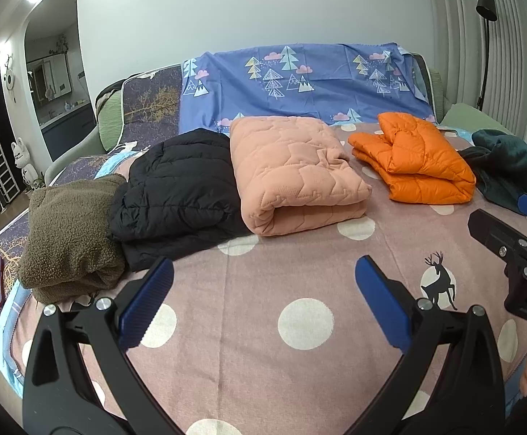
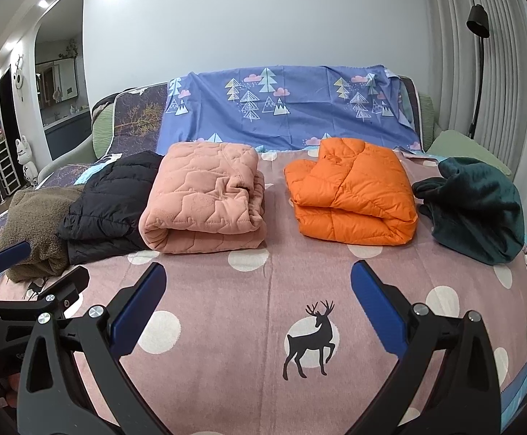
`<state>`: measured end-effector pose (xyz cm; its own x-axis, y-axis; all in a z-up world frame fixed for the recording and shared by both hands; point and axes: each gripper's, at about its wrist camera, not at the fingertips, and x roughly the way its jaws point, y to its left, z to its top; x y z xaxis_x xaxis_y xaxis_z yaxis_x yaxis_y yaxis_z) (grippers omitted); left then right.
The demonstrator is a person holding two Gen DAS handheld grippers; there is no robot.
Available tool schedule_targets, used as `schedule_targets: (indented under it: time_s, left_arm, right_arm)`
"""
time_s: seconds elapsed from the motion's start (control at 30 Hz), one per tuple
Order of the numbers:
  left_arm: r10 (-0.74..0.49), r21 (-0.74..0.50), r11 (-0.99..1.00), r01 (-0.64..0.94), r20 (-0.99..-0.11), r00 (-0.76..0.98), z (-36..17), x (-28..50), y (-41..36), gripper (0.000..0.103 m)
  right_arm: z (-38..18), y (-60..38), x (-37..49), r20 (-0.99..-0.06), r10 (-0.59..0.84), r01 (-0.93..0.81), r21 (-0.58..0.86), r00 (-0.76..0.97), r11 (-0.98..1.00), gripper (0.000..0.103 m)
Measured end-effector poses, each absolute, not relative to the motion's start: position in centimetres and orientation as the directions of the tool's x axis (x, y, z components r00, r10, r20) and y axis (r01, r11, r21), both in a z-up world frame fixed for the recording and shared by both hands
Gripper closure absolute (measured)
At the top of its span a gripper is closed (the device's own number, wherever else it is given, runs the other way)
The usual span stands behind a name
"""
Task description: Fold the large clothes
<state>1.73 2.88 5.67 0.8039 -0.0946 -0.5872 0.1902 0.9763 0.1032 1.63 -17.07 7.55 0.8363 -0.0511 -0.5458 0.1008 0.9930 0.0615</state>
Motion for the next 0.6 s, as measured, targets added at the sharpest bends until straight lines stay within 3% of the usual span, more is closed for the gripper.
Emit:
schedule_targets:
  time_s: [0.6]
  left_arm:
    - [-0.092, 0.106, 0.976, 0.192, -0.596, 0.798, 5.45, 2.07, 3.02, 0.002]
  right_arm:
    - [7.48, -17.15, 1.63, -0.547, -0.062, 0.107, 0.051, 0.835, 0.993, 0.001]
